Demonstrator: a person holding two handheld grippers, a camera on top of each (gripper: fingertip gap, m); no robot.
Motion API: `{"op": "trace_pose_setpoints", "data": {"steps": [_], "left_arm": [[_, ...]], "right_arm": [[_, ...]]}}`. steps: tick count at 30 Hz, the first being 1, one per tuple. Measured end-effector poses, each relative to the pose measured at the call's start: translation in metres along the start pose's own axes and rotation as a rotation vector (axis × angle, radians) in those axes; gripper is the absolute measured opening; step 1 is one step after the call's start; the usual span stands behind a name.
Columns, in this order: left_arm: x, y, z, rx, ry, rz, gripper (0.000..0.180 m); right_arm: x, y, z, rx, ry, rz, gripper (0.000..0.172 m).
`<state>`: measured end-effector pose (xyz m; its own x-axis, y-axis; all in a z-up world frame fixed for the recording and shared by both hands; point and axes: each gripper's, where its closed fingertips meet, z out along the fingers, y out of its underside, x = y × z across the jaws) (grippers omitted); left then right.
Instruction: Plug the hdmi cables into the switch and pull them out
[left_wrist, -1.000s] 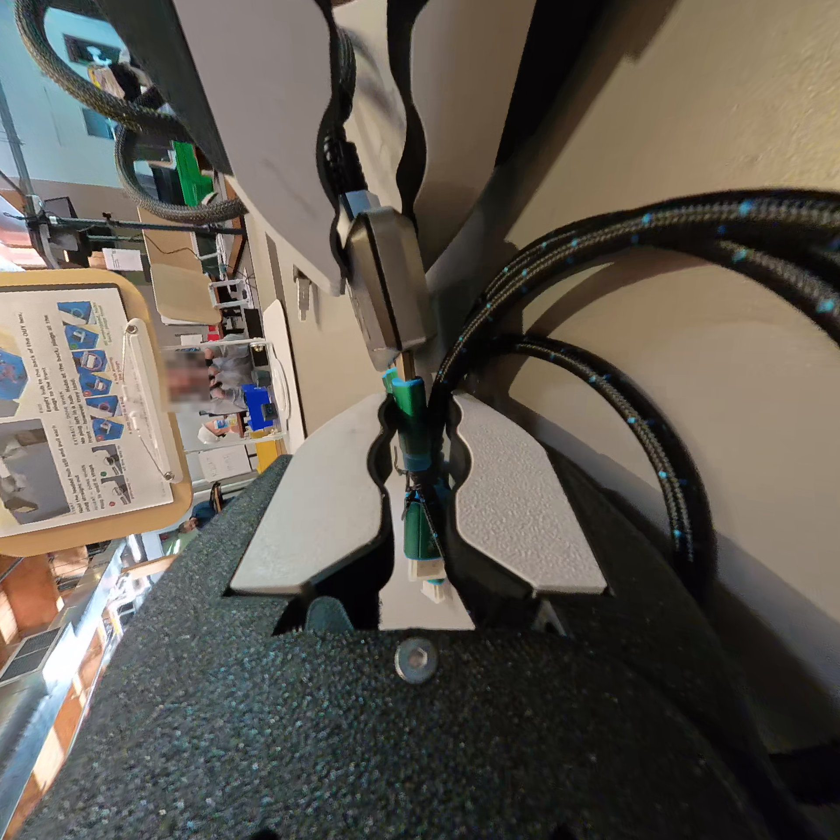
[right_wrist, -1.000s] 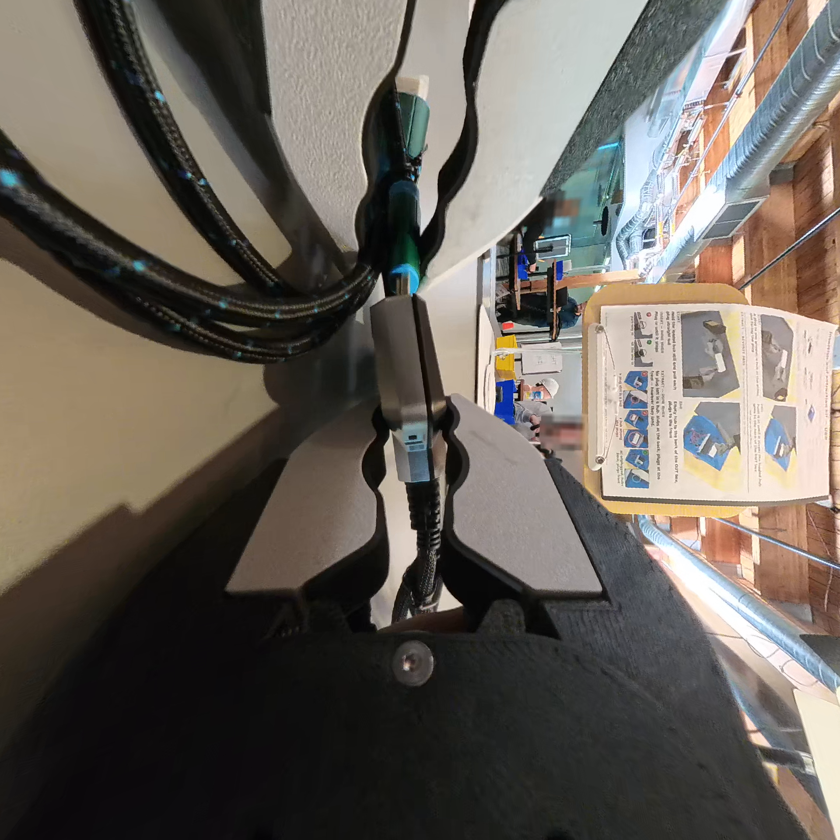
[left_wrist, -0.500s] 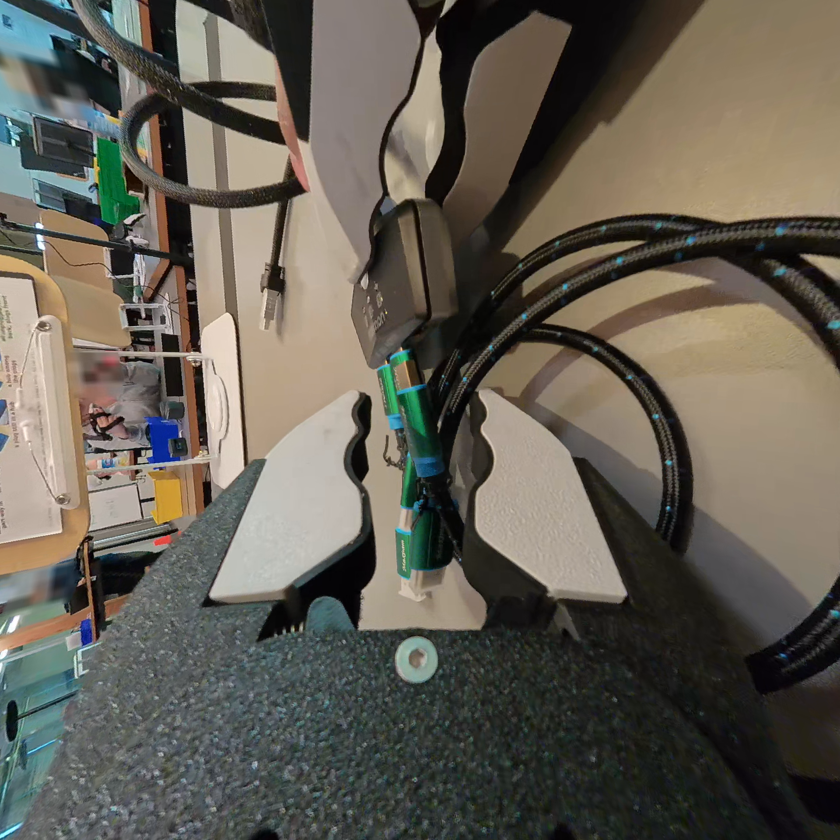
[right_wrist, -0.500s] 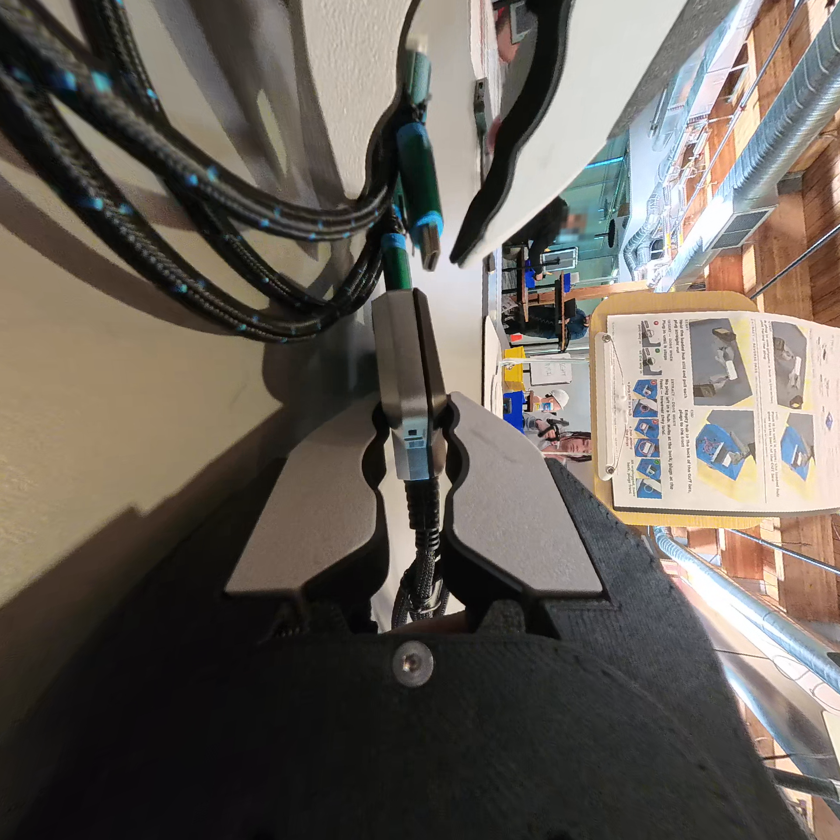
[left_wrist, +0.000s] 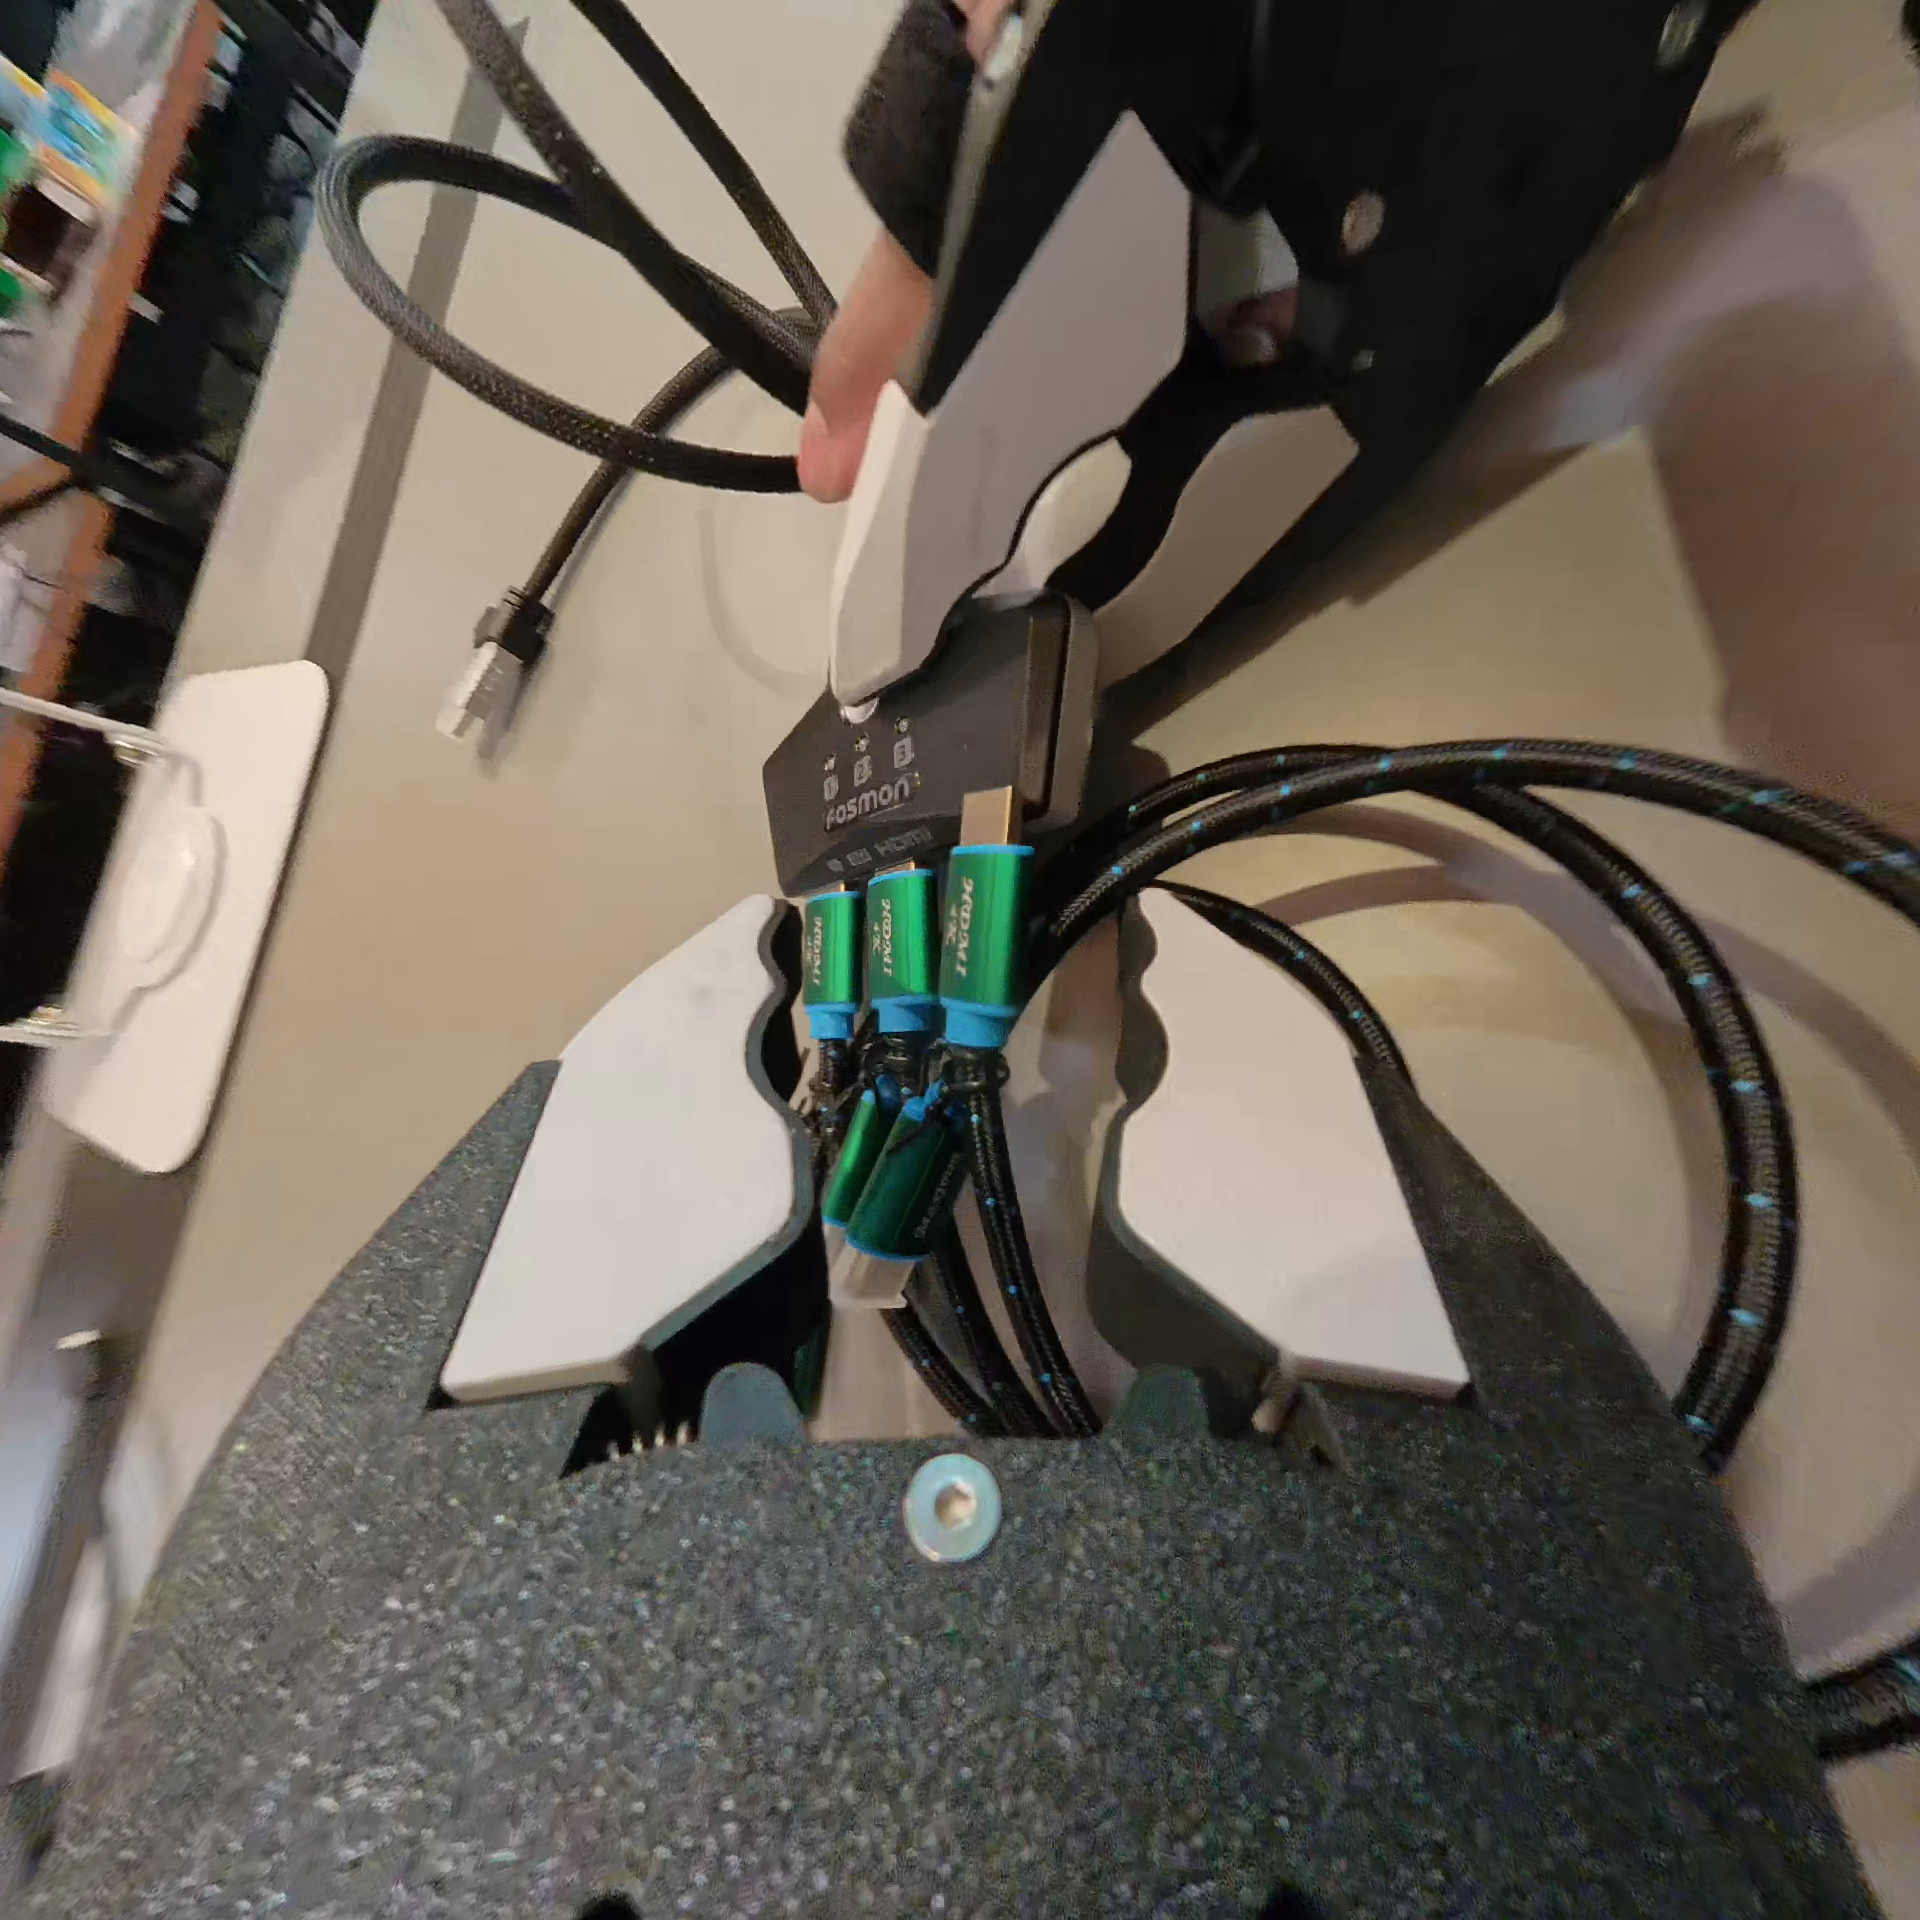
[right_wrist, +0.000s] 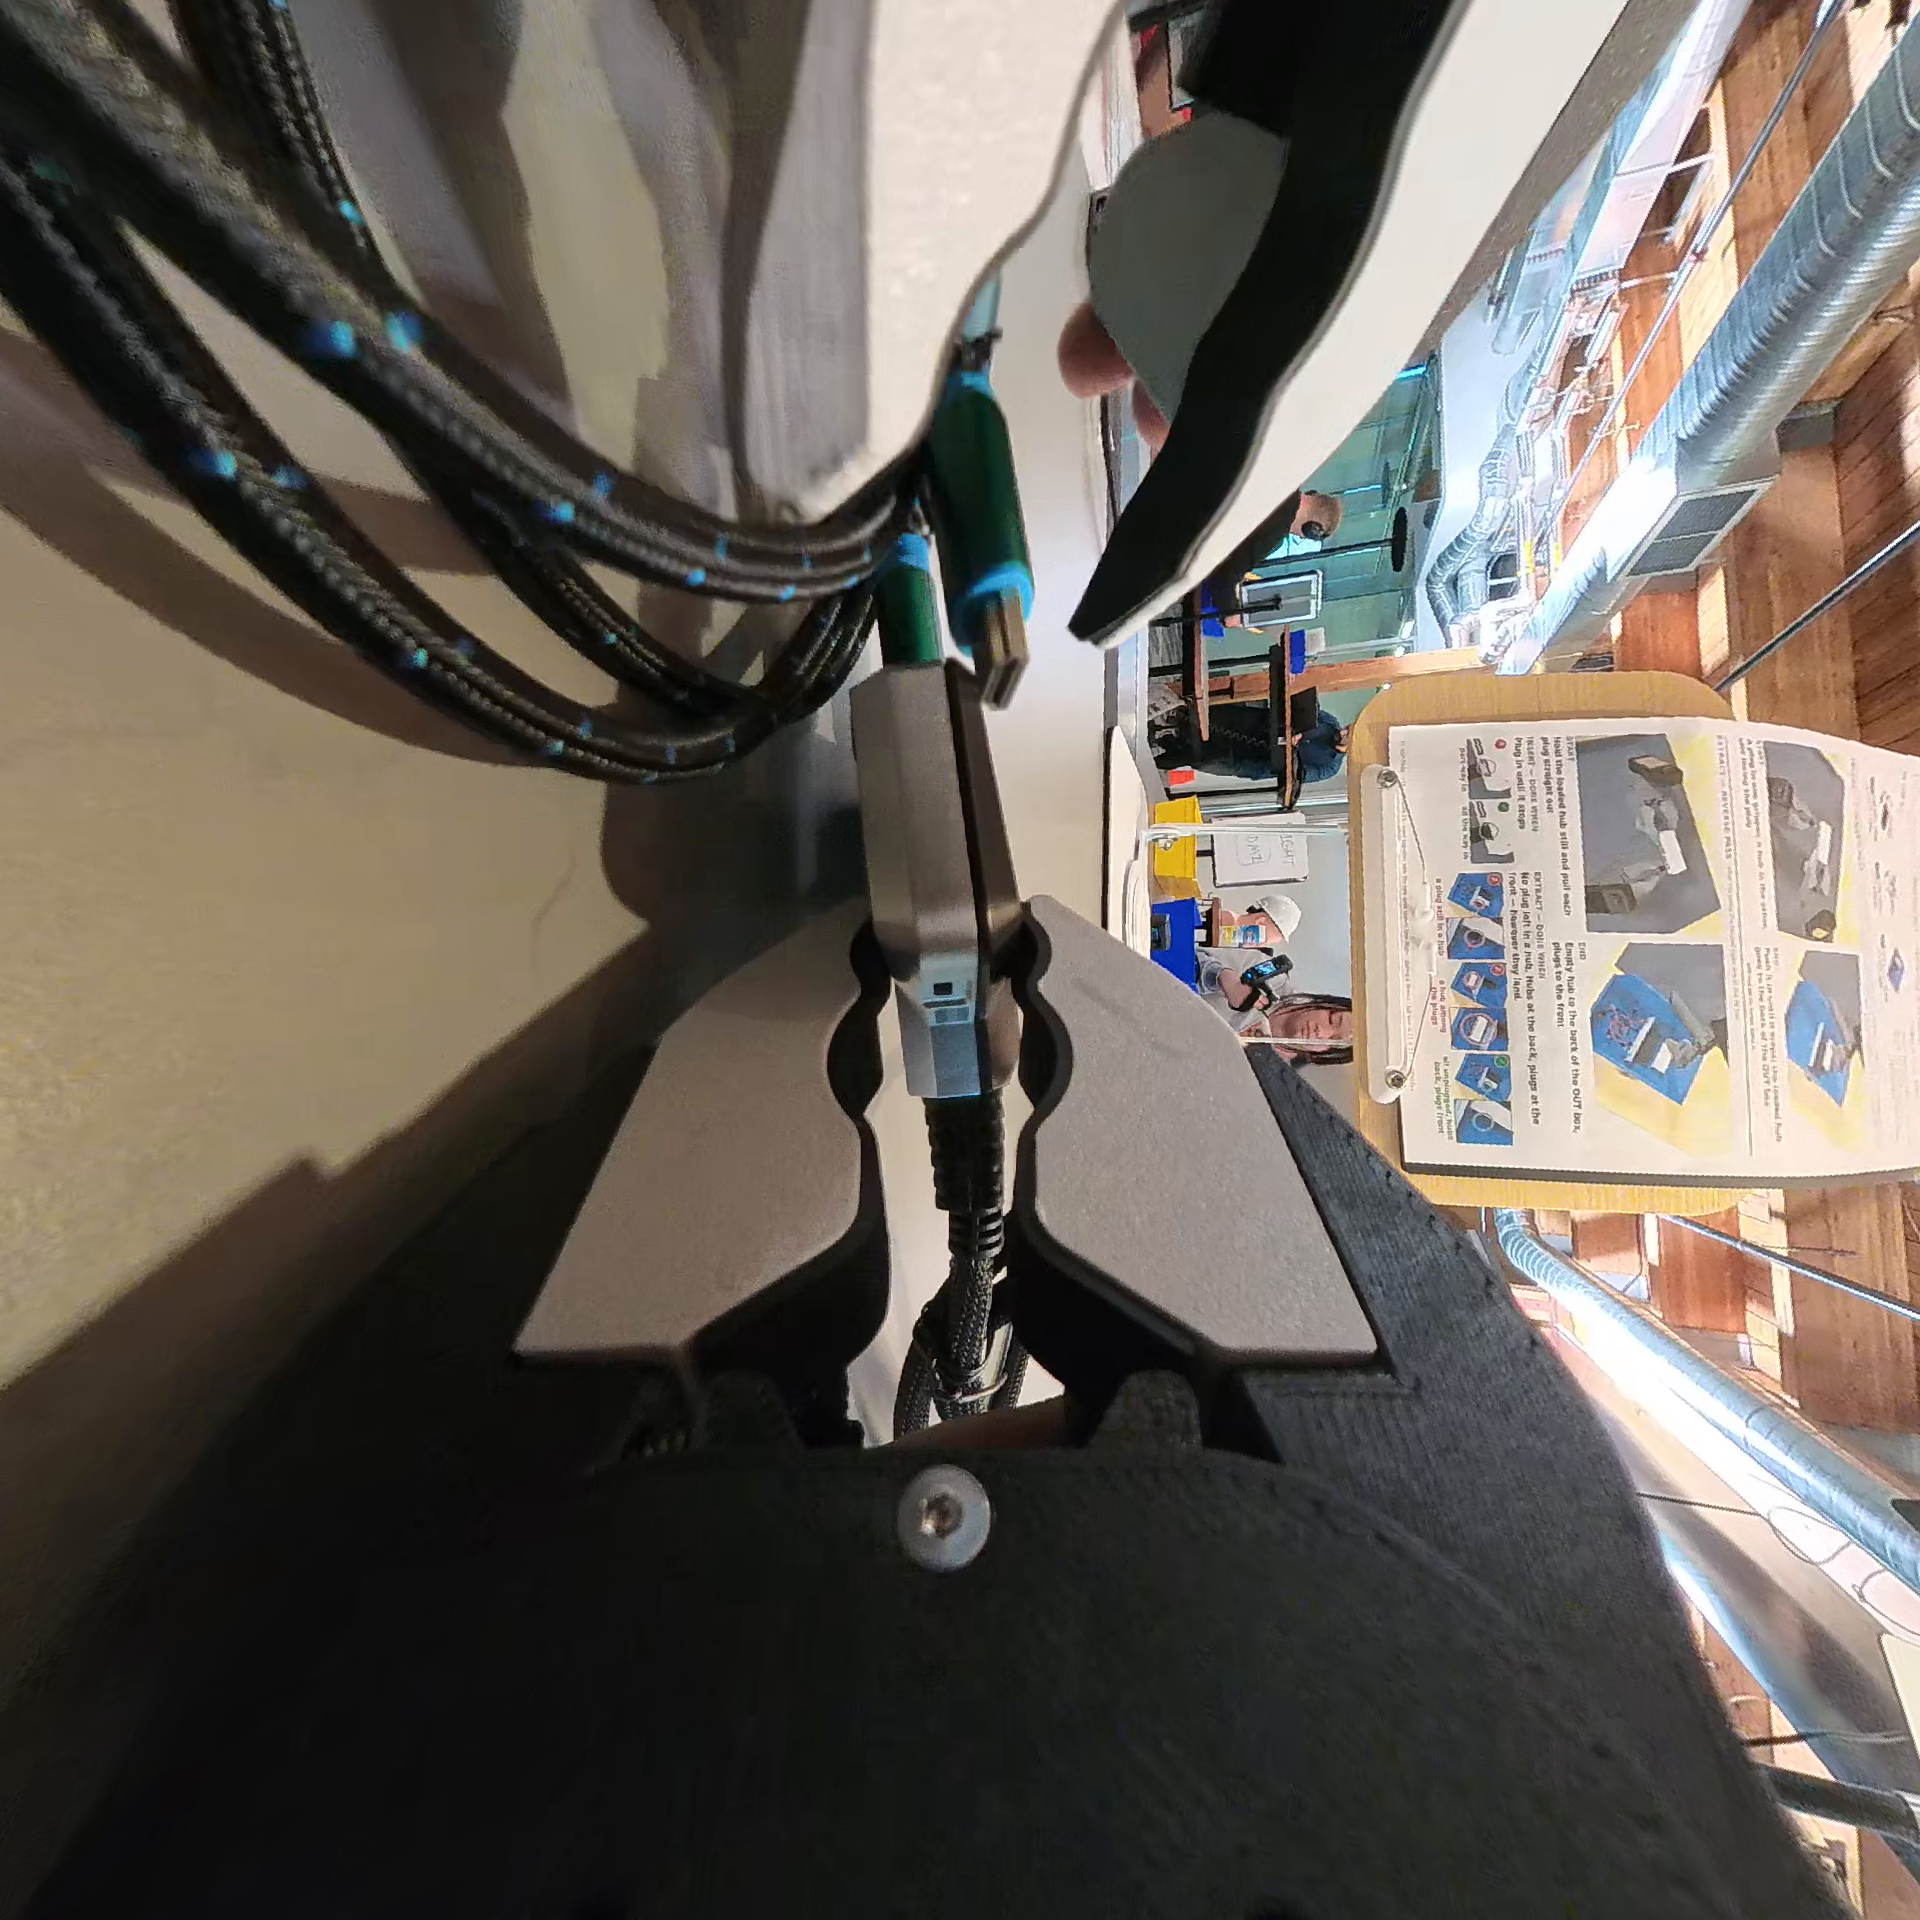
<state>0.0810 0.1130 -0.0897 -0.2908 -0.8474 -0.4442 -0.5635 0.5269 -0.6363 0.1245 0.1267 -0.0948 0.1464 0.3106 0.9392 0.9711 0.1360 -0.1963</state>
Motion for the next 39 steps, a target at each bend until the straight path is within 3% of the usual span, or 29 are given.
{"op": "trace_pose_setpoints", "data": {"steps": [5, 8, 12, 14, 19, 30, 39], "left_arm": [[0.007, -0.004, -0.012, 0.062, 0.186, -0.170, 0.056], [0.010, 0.015, -0.011, -0.032, 0.210, -0.113, 0.054], [0.007, 0.032, -0.004, -0.121, 0.123, 0.044, 0.038], [0.003, 0.031, -0.002, -0.131, 0.031, 0.179, 0.021], [0.001, 0.029, 0.001, -0.233, -0.126, 0.438, 0.018], [-0.018, 0.033, -0.003, -0.421, -0.351, 0.451, 0.016], [-0.023, 0.039, 0.000, -0.458, -0.407, 0.342, 0.016]], "right_arm": [[0.000, -0.001, 0.000, 0.002, 0.000, -0.005, 0.022], [0.000, -0.001, 0.000, 0.004, -0.002, -0.003, 0.022], [0.000, -0.001, 0.000, 0.007, -0.001, -0.003, 0.022], [0.001, -0.001, 0.000, 0.006, -0.001, 0.006, 0.022], [0.002, -0.002, 0.000, 0.002, 0.001, 0.033, 0.022], [0.004, -0.001, 0.002, -0.020, 0.008, 0.099, 0.022], [0.006, -0.006, 0.001, -0.006, 0.018, 0.115, 0.023]]}}
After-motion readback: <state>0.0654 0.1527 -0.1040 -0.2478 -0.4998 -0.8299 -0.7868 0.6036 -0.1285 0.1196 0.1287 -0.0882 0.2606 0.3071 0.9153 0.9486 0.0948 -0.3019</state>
